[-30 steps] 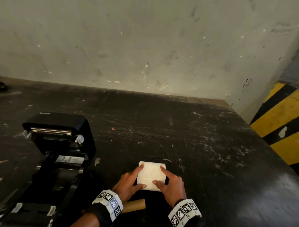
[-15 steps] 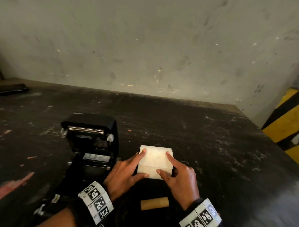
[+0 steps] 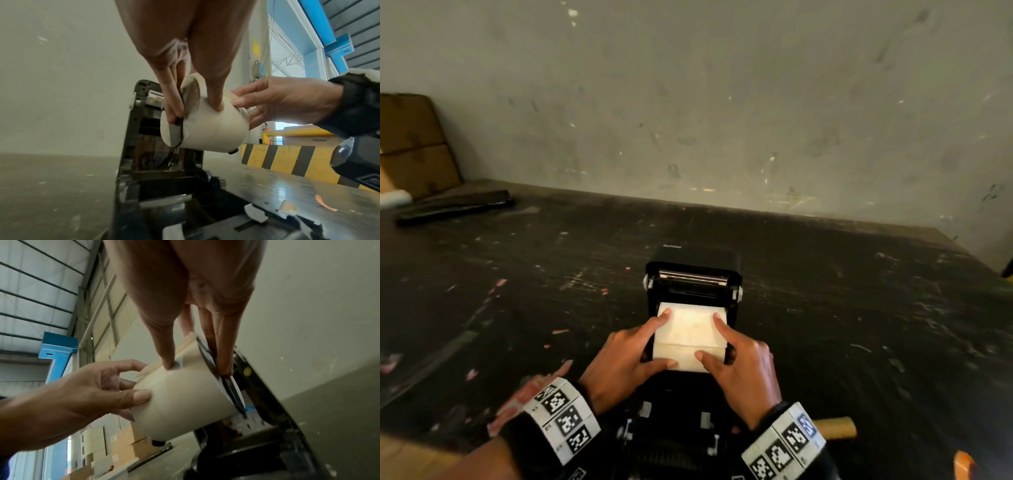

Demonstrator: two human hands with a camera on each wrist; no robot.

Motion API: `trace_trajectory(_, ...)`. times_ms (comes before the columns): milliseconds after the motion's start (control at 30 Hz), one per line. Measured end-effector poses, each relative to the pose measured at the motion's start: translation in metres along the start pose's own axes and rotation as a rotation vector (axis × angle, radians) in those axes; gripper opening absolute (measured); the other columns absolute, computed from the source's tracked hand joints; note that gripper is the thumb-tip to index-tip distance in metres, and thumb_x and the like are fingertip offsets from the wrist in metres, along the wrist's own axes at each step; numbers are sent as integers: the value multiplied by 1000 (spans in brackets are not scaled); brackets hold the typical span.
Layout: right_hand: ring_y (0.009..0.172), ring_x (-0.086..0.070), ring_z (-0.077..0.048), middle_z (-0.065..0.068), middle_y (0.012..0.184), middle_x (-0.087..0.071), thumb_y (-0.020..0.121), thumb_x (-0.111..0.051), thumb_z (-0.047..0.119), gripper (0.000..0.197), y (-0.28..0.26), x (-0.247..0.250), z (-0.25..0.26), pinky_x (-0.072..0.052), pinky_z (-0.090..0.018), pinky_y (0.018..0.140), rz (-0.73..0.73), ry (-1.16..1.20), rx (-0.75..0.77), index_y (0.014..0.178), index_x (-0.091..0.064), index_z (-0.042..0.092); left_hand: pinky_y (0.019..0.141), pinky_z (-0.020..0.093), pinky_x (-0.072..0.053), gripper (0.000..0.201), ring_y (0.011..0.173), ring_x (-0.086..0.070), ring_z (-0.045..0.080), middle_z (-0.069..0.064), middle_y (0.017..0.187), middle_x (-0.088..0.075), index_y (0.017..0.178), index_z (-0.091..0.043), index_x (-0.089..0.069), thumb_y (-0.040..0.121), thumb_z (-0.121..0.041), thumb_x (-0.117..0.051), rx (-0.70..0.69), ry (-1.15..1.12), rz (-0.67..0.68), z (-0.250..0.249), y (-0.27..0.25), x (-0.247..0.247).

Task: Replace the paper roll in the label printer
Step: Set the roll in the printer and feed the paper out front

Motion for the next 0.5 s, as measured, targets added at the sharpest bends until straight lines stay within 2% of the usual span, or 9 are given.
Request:
trace_trajectory(33, 105, -47, 3, 9, 125, -55, 83, -68, 28, 67, 1, -9, 1, -43, -5, 85, 2, -1, -11, 140, -34, 26, 90, 34, -51, 78, 97, -64, 11, -2, 117, -62, 138, -43, -23, 72, -55, -64, 23, -2, 23, 7, -1, 1)
trace_trajectory(100, 114, -53, -6, 1, 129, -56, 83, -68, 28, 67, 2, -25, 0, -47, -23, 97, 1, -7, -44, 140, -34, 26, 90, 33, -51, 76, 96, -64, 11, 1, 117, -64, 137, -43, -25, 73, -49, -67, 31, -10, 17, 19, -1, -1)
trace_trajectory(167, 115, -54, -10, -1, 129, -57, 82, -69, 27, 66, 4, -36, -3, -47, -28, 99, -1, -17, -81, 139, -35, 26, 90, 33, -51, 75, 97, -65, 12, 5, 117, -65, 136, -42, -27, 74, -44, -69, 36, -34, 14, 29, 1, -6)
trace_trajectory(400, 110, -55, -6, 3, 123, -60, 84, -67, 26, 65, 8, -51, -22, -47, -26, 98, 22, -37, -172, 140, -34, 26, 87, 35, -51, 77, 98, -64, 20, 6, 116, -65, 138, -41, -23, 74, -52, -65, 56, 75, 82, 53, 16, -32)
trace_trajectory(500, 107, -54, -3, 3, 123, -60, 84, -67, 27, 65, 8, -54, -27, -43, -17, 96, 39, -65, -186, 140, -34, 25, 85, 29, -49, 77, 100, -63, 20, 7, 118, -64, 141, -35, -23, 77, -49, -65, 67, 142, 100, 57, 18, -40)
Point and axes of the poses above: each hand's wrist, its own y-axis towards the middle knuckle, its own x-axis out of the back of the hand, z = x × y, the point moved 1 cm from there along y, towards the middle knuckle
